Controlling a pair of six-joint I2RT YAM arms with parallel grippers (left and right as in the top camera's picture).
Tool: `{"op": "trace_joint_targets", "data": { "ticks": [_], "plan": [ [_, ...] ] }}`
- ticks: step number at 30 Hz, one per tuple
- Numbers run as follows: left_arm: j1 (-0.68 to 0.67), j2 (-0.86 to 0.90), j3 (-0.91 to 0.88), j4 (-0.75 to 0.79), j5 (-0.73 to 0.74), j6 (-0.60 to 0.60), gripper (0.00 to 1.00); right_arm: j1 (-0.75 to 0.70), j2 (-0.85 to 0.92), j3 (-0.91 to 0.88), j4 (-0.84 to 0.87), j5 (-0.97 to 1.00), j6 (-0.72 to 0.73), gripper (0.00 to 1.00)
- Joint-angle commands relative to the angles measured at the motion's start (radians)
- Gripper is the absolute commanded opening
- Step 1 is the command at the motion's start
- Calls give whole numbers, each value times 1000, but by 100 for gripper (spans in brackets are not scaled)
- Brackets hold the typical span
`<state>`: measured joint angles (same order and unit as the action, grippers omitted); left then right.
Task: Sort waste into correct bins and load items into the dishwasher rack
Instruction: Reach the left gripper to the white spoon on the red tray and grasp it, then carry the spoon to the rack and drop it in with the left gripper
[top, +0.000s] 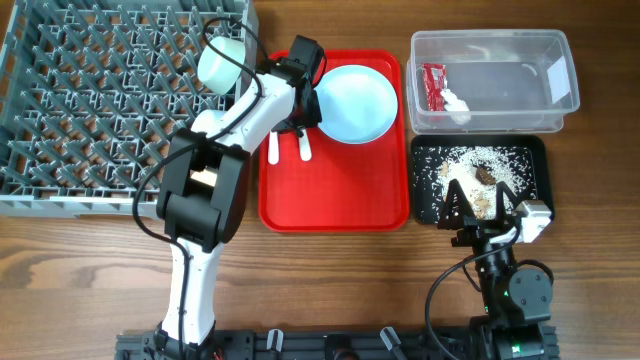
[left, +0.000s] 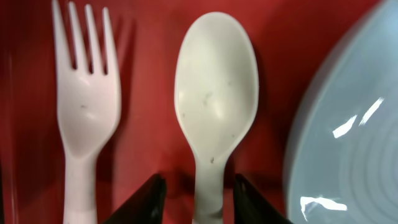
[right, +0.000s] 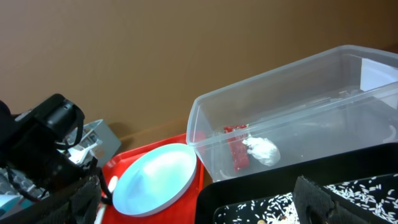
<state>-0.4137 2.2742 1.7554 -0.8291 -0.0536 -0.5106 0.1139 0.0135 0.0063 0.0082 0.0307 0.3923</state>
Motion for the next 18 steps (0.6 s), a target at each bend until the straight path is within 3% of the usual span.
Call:
{"op": "trace_joint_targets", "data": {
  "ticks": [1,6,11,18],
  "plan": [
    [-1,31,-3,0,12,10,30,-6,-10,-1,3,-2,7,100],
    [-12,31,-3,-7,13,10,4,-6,-10,-1,3,-2,8,100],
    [-41,15,-2,-43,12,38,4,-6,-10,-1,3,-2,8,100],
    [-13,-161,37,-227,-43,63,4,-6,-10,-1,4,-2,8,100]
  ]
}}
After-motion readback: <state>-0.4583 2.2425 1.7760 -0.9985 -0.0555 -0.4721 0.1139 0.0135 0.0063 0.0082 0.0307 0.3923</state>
